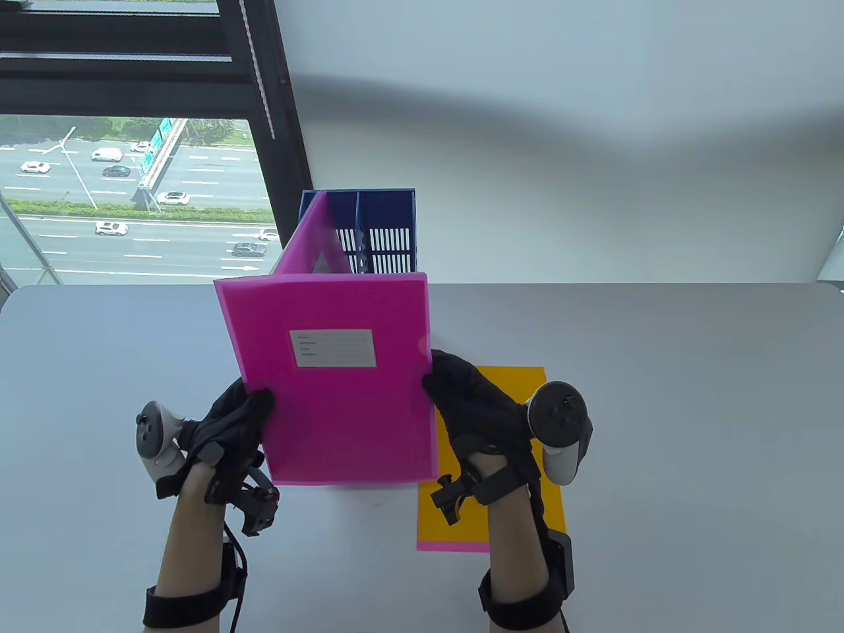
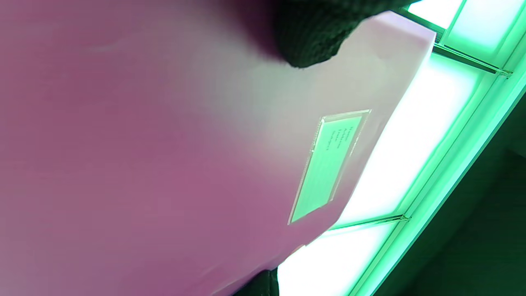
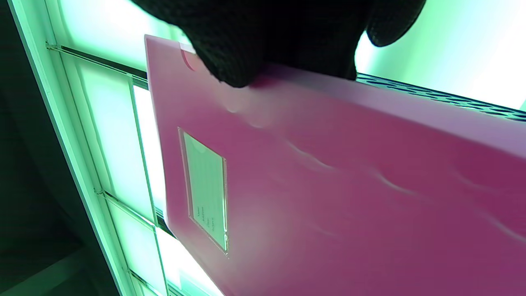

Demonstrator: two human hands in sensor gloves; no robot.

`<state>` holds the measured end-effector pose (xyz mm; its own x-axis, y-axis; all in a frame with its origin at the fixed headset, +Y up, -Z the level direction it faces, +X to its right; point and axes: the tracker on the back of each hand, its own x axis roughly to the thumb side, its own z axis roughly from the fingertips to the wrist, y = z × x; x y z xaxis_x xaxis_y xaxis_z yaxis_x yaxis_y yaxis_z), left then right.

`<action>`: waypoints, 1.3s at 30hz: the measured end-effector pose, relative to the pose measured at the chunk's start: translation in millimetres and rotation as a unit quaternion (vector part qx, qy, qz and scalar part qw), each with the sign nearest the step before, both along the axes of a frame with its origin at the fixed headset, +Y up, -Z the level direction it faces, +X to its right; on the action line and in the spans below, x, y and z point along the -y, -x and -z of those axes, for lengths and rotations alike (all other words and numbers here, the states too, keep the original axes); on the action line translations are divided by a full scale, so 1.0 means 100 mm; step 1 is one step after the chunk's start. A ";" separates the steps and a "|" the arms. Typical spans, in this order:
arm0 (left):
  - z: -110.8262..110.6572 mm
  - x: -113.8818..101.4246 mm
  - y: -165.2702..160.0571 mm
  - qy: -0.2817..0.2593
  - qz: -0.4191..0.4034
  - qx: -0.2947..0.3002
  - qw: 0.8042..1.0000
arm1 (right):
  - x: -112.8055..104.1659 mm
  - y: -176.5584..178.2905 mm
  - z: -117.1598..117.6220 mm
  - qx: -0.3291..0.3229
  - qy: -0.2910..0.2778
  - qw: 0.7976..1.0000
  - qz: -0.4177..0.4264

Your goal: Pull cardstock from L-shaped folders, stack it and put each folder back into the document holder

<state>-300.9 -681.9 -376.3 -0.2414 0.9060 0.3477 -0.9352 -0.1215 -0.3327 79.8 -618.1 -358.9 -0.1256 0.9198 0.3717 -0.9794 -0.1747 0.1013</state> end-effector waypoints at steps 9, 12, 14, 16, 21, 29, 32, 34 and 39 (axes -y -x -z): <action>0.01 0.01 0.01 -0.006 0.007 0.003 1.000 | -0.15 -0.30 -0.18 0.020 -0.062 0.993 0.103; 0.01 0.01 0.01 -0.008 0.007 0.006 1.000 | -0.18 -0.33 -0.21 0.007 -0.070 0.990 0.118; 0.01 0.01 0.01 -0.009 0.007 0.008 1.000 | -0.20 -0.32 -0.22 0.000 -0.071 0.990 0.120; 0.02 0.01 0.01 -0.011 0.006 0.010 1.000 | -0.20 -0.29 -0.22 -0.004 -0.070 0.991 0.113; 0.02 0.01 0.00 -0.012 0.004 0.016 1.000 | -0.19 -0.24 -0.20 -0.012 -0.061 0.993 0.103; 0.01 0.02 0.00 -0.014 0.003 0.025 1.000 | -0.15 -0.20 -0.17 -0.015 -0.051 0.994 0.098; 0.02 0.02 -0.01 -0.017 0.003 0.031 0.999 | -0.12 -0.15 -0.14 -0.026 -0.041 0.994 0.095; 0.02 0.02 -0.02 -0.018 0.001 0.036 0.999 | -0.10 -0.11 -0.12 -0.042 -0.032 0.994 0.091; 0.02 0.02 -0.02 -0.019 0.001 0.038 0.999 | -0.07 -0.04 -0.09 -0.080 -0.018 0.993 0.085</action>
<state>-299.2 -683.7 -378.8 -0.2670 0.8928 0.3627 -0.9075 -0.1063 -0.4064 83.4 -611.1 -349.9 0.0931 0.9085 0.4074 -0.9668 -0.0153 0.2550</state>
